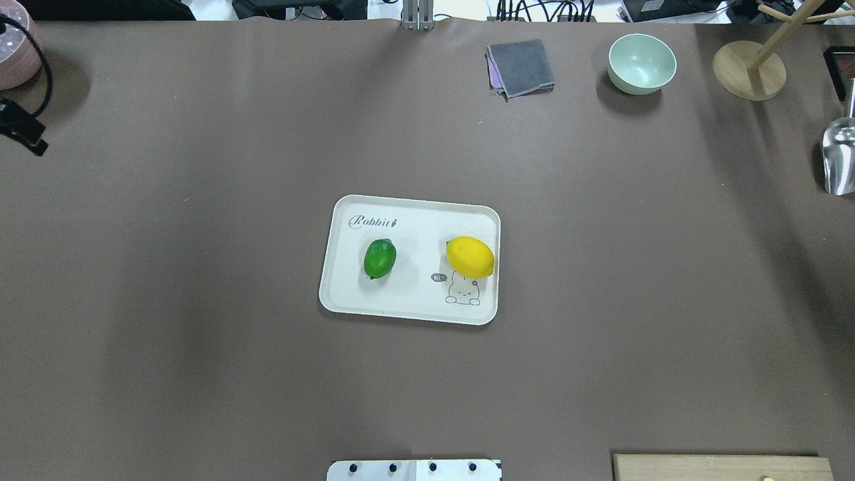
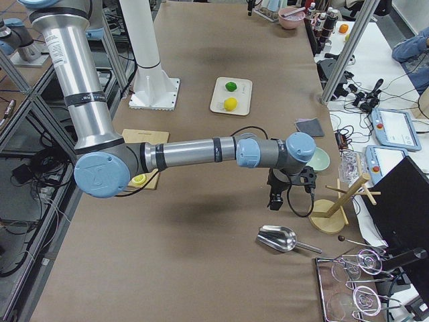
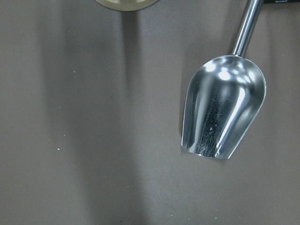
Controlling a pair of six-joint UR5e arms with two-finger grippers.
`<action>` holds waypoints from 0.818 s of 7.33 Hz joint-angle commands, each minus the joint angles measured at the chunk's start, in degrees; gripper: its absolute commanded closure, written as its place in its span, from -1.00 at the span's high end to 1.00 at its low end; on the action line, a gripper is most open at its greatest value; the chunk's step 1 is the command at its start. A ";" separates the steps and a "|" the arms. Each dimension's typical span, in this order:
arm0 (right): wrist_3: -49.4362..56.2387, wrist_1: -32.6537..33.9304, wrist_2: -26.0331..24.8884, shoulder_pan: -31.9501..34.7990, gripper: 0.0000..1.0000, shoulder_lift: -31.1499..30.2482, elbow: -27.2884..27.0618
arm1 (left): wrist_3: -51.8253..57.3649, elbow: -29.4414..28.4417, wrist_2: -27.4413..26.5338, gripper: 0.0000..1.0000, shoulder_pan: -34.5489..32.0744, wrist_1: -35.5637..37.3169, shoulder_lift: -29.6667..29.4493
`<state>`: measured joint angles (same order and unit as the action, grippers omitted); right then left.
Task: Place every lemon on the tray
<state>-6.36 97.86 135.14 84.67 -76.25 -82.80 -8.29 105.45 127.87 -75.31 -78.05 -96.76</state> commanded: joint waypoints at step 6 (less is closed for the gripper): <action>0.12 -0.22 -0.14 0.41 0.99 -1.45 -0.34 | 3.01 -7.37 3.26 0.96 -11.43 -13.79 12.65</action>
<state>-6.31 97.69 134.83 85.12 -77.67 -83.12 -5.28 98.22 129.98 -85.80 -91.62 -84.60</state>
